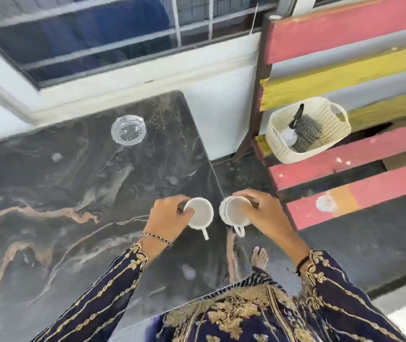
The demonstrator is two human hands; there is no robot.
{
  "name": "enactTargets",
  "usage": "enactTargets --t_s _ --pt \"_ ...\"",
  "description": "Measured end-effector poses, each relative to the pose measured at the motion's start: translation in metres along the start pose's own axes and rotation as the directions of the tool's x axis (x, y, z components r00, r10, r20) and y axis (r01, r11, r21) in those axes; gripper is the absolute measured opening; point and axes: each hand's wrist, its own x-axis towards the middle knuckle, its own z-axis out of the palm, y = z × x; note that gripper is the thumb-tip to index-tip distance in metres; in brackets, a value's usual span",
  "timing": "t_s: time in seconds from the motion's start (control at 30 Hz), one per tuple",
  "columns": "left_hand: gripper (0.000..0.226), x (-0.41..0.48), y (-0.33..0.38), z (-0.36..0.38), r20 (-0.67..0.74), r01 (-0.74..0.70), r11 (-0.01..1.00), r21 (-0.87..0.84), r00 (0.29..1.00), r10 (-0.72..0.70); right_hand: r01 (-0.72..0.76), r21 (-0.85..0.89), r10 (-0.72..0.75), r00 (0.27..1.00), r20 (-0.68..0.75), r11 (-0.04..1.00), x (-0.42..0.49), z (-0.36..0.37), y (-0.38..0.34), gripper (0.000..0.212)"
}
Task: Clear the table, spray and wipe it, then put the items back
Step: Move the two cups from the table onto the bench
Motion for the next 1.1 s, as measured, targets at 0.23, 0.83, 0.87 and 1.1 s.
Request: enactTargets --t_s 0.23,0.83,0.87,1.1 --pt "0.025 0.053 0.118 0.161 0.152 -0.046 0.998 -0.045 0.987 0.052 -0.204 -0.073 0.197 0.976 -0.093 0.976 0.009 -0.134 0.135 0.019" --pt "0.036 0.159 0.163 0.420 0.383 0.034 0.985 0.169 0.919 -0.097 -0.536 -0.178 0.520 0.844 -0.134 0.825 0.092 -0.210 0.361 0.039" --pt "0.036 0.161 0.164 0.424 0.375 0.033 0.986 0.166 0.922 -0.094 -0.535 -0.180 0.520 0.844 -0.127 0.825 0.093 -0.211 0.363 0.038" --pt "0.041 0.170 0.164 0.429 0.384 0.104 0.983 0.152 0.910 -0.156 -0.532 -0.180 0.518 0.847 -0.121 0.827 0.092 -0.216 0.369 0.036"
